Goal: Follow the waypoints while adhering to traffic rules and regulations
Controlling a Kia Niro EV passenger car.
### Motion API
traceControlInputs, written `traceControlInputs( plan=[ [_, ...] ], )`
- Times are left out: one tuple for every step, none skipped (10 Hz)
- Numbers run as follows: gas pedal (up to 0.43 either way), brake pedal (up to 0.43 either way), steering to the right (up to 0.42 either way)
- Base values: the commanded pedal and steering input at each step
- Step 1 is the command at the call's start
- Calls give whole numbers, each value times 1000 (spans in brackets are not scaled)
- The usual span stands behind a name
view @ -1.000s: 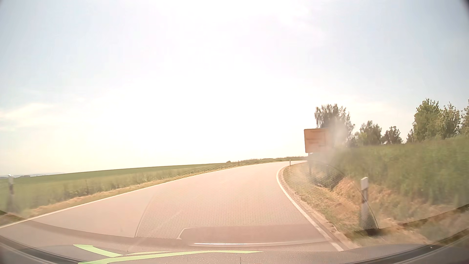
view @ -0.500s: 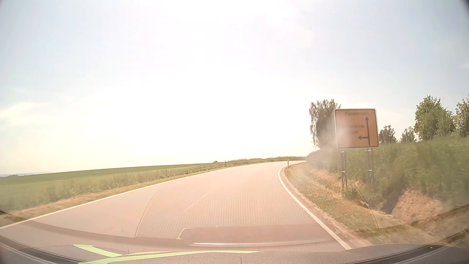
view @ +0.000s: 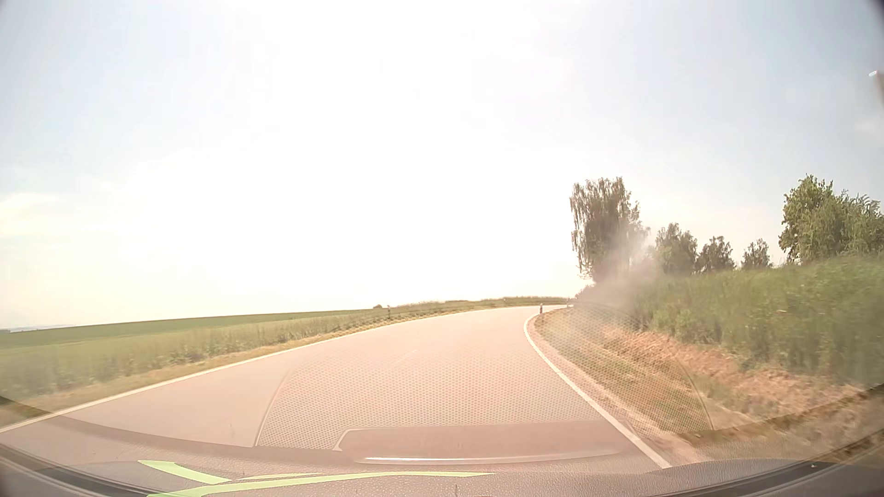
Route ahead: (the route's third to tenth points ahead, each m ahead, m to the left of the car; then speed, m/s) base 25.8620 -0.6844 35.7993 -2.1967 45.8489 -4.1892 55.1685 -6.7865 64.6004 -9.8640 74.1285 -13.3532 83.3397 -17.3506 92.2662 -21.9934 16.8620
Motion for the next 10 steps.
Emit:
traceControlInputs(
  plan=[
    [0,0,30],
    [0,0,30],
    [0,0,30],
    [0,6,30],
    [0,12,31],
    [0,24,32],
    [0,30,32],
    [0,43,32],
    [0,43,32],
    [0,49,31]
  ],
)
